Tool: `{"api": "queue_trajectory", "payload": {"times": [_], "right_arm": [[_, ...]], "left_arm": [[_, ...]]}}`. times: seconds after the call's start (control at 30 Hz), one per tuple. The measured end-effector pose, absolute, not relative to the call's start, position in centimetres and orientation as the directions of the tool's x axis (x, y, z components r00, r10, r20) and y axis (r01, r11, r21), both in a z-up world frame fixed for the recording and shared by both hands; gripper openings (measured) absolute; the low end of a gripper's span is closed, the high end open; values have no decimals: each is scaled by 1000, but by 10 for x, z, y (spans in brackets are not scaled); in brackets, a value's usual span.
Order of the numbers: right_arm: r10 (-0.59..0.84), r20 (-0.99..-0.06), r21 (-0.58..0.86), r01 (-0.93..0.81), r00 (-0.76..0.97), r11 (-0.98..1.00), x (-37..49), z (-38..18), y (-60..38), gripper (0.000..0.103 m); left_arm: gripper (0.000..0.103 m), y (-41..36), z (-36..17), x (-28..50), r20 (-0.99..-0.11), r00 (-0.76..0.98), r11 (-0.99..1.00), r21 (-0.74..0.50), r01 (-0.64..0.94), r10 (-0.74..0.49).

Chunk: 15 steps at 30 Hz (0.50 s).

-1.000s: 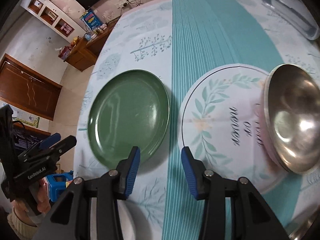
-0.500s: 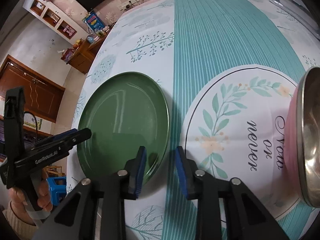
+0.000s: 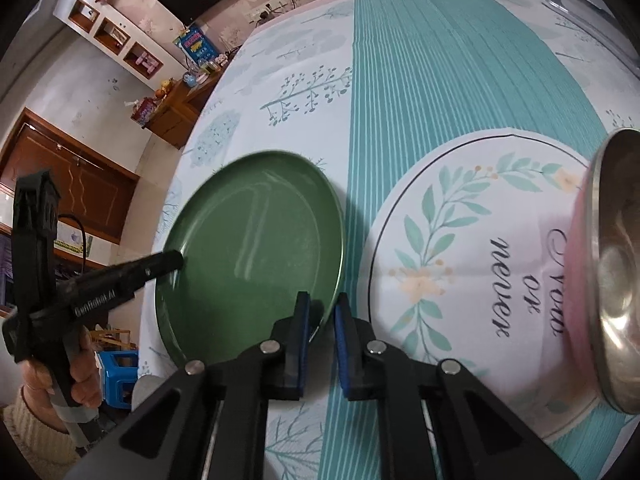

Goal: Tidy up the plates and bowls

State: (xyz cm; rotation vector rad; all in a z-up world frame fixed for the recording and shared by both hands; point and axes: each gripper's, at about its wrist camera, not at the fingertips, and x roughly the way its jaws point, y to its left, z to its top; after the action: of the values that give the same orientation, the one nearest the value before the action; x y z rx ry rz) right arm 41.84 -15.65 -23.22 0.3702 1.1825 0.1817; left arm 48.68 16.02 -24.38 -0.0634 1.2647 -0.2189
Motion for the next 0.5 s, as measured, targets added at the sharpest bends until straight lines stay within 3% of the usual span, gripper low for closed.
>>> {"api": "queue_trajectory", "payload": {"times": [0.5], "right_arm": [[363,-827,396,-12,429,918,336,-156,-156,11]], "left_arm": [[12,165,-162,389,-908,324,956,-202,215,-265]]}}
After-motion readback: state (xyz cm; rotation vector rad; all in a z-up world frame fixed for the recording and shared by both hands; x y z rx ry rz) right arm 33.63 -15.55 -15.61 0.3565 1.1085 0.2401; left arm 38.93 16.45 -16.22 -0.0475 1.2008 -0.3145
